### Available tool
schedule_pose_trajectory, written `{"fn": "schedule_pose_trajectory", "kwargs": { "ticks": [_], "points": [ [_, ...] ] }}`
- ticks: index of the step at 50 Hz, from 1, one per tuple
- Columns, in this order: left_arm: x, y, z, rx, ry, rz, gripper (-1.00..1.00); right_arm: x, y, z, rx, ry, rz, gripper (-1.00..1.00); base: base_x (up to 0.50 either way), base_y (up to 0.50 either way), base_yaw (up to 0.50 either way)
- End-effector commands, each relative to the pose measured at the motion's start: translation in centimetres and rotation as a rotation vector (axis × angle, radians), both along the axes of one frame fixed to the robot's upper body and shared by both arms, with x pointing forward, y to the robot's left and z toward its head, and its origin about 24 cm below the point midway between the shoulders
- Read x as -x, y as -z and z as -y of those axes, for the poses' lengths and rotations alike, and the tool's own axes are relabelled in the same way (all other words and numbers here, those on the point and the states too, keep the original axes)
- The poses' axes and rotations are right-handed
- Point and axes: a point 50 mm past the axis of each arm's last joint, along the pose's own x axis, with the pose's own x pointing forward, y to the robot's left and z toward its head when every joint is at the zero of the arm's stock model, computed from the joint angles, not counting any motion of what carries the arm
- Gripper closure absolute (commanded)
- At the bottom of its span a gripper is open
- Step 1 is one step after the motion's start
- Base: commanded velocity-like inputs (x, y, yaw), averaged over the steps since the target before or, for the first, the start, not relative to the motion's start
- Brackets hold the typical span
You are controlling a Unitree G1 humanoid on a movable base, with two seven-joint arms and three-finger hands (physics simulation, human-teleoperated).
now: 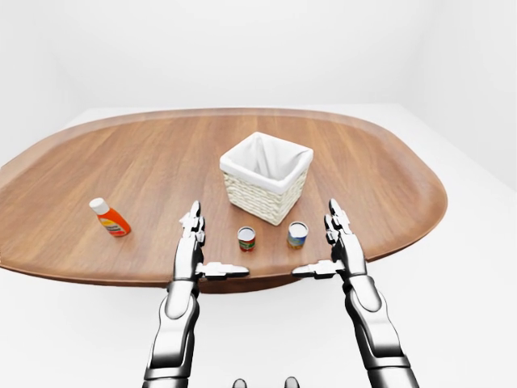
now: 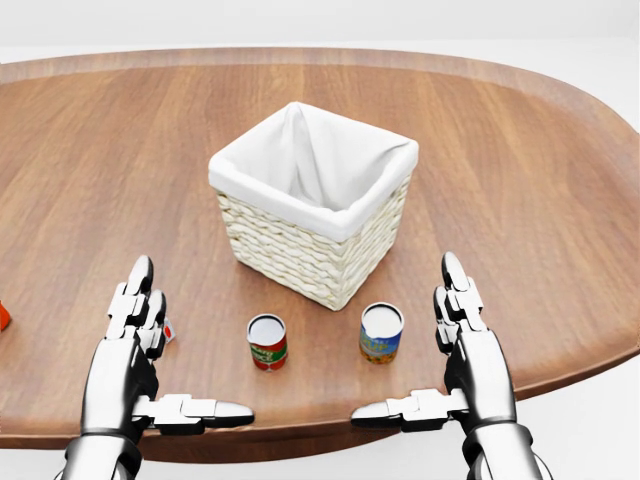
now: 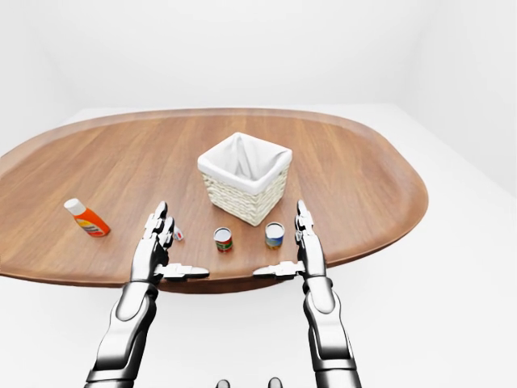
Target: Pick up the alphabet soup and the cream cheese box, and put them in the basket.
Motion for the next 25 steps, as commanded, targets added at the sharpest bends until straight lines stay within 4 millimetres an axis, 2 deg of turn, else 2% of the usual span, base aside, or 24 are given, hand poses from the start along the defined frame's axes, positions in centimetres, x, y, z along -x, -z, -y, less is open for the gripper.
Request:
{"fn": "schedule_pose_trajectory", "kwargs": {
  "ticks": [1, 11, 23, 25],
  "points": [
    [0.07, -0.16, 0.05, -0.002, 0.0, 0.002, -1.0, 0.01, -0.05, -0.03, 0.004, 0.001, 0.003, -1.0, 0.37, -0.12, 0.0],
    [-0.12, 0.01, -0.09, 0.007, -0.002, -0.001, -1.0, 0.04, -0.12, -0.1, 0.01, 0.0, 0.007, -1.0, 0.28, -0.11, 0.0],
    [-0.05, -0.05, -0.05, 0.007, -0.003, -0.002, -1.0, 0.12, -0.27, -0.06, 0.01, 0.004, 0.016, -1.0, 0.25, 0.0, 0.0],
    [0.02, -0.17, -0.02, 0.007, -0.003, -0.003, -1.0, 0.0, -0.43, 0.46, -0.003, 0.051, 0.028, -1.0, 0.08, 0.0, 0.0]
  ]
}}
